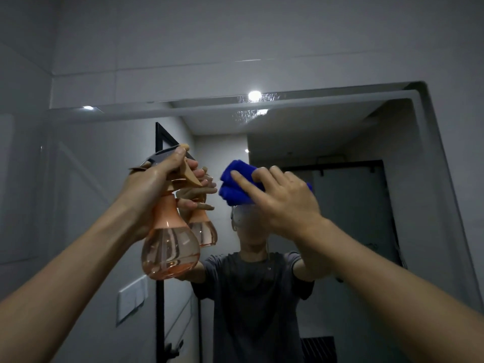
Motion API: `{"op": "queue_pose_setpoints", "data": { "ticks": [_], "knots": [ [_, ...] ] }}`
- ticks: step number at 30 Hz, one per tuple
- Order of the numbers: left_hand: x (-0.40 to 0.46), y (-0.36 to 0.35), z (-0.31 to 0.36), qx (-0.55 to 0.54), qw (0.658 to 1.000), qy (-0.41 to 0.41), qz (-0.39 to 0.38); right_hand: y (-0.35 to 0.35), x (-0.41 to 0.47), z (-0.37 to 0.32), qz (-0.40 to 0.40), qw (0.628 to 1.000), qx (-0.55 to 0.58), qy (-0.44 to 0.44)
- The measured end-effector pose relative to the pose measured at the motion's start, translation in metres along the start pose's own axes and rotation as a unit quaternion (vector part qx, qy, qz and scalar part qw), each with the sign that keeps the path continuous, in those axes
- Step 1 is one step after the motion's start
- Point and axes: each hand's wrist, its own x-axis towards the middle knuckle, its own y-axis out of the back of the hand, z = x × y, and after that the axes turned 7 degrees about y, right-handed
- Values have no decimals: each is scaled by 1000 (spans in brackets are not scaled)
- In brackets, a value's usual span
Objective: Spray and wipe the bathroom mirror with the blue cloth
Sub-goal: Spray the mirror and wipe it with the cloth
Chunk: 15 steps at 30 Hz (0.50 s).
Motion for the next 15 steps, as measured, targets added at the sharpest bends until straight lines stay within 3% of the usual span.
{"op": "queue_pose_setpoints", "data": {
  "ticks": [2, 5, 10, 12, 15],
  "knots": [
    [0, -1, 0, -10, 1000, 4, 2, 3, -16, 24, 18, 999, -18, -34],
    [3, -2, -1, -20, 1000, 9, 2, 11, -17, 75, 22, 980, -39, -193],
    [4, 5, -1, -16, 1000, 3, -3, 14, 30, 125, 42, 895, -25, -443],
    [4, 10, 2, -16, 1000, -5, -6, 11, 63, 116, 53, 884, -8, -465],
    [5, 16, 7, -6, 1000, -21, -4, 8, 107, 80, 62, 915, 22, -397]
  ]
}}
